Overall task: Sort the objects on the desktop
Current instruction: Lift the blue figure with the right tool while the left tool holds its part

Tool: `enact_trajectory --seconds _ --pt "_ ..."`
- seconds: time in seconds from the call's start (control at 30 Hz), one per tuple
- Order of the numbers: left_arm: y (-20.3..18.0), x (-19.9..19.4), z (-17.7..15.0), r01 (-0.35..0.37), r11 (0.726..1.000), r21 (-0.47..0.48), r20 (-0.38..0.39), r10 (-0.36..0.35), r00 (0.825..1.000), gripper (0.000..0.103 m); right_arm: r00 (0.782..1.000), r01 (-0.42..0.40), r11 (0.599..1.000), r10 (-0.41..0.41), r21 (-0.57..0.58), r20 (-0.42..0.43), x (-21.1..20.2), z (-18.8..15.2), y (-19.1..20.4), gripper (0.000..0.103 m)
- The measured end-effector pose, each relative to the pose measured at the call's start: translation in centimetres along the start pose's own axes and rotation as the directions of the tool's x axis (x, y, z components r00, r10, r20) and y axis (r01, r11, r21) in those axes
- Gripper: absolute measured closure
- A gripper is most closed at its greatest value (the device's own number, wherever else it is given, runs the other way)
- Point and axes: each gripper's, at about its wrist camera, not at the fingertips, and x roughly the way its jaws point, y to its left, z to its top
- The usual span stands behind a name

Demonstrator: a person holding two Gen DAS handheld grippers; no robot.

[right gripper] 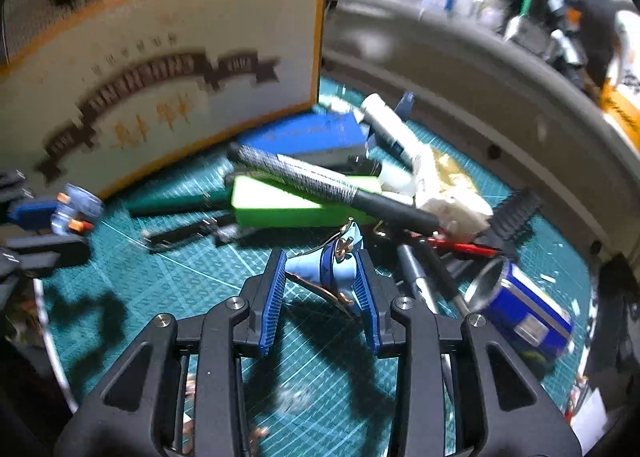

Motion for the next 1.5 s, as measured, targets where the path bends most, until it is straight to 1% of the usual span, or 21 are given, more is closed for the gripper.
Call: enact_trajectory --seconds 0.1,0.3,0.37,0.43,0.53,0.67,0.9,1.0,1.2,1.27,1.37,1.5 --pt "-0.4 -0.5 0.1 0.005 1.0 0.008 0.016 -0.006 1.0 0.08 0.997 0.034 0.999 -0.035 0.013 0.062 -3.2 -0.1 0.4 0.071" --pt "-1.2 -1.9 0.5 0.018 1.0 0.022 0.071 -0.02 0.997 0.08 0.977 0.084 0.994 -0.096 0.07 0.188 -9.8 -0.7 1.1 0.071" --pt "-1.4 -2.4 0.7 0.022 0.999 0.026 0.087 -0.025 0.996 0.08 0.966 0.105 0.989 -0.125 0.099 0.227 -11.8 -1.0 1.3 0.071" --pt "-1.7 -2.8 0.8 0.025 0.999 0.033 0.103 -0.028 0.994 0.08 0.955 0.118 0.985 -0.148 0.128 0.256 -13.6 -0.6 1.3 0.071" --pt "-2.1 -3.9 1.0 0.035 0.999 0.042 0.143 -0.04 0.989 0.08 0.934 0.139 0.972 -0.193 0.191 0.3 -17.0 -1.6 1.4 0.071" --pt "-2.6 -5.2 1.4 0.042 0.997 0.058 0.198 -0.053 0.979 0.08 0.906 0.154 0.953 -0.241 0.26 0.348 -20.6 -2.8 1.0 0.071" --pt "-3.2 -7.0 1.7 0.067 0.994 0.084 0.282 -0.088 0.955 0.08 0.857 0.212 0.926 -0.33 0.313 0.396 -24.6 -4.8 1.2 0.071" --pt "-3.4 -7.7 1.8 0.079 0.992 0.094 0.315 -0.105 0.943 0.08 0.85 0.224 0.916 -0.351 0.333 0.392 -25.4 -5.7 1.3 0.071" --pt "-4.0 -8.5 1.8 0.076 0.989 0.13 0.375 -0.12 0.919 0.08 0.845 0.212 0.901 -0.364 0.38 0.391 -26.2 -8.1 1.1 0.071" --pt "-4.1 -8.7 1.8 0.071 0.987 0.146 0.388 -0.123 0.913 0.08 0.848 0.213 0.896 -0.367 0.389 0.381 -26.3 -8.7 1.0 0.071" --pt "-4.3 -9.0 1.6 0.07 0.984 0.164 0.399 -0.131 0.908 0.08 0.851 0.209 0.892 -0.368 0.402 0.375 -26.5 -9.3 1.0 0.071" --pt "-4.4 -8.9 1.2 0.077 0.983 0.164 0.397 -0.137 0.907 0.08 0.855 0.198 0.89 -0.362 0.41 0.373 -26.5 -9.7 0.9 0.071"
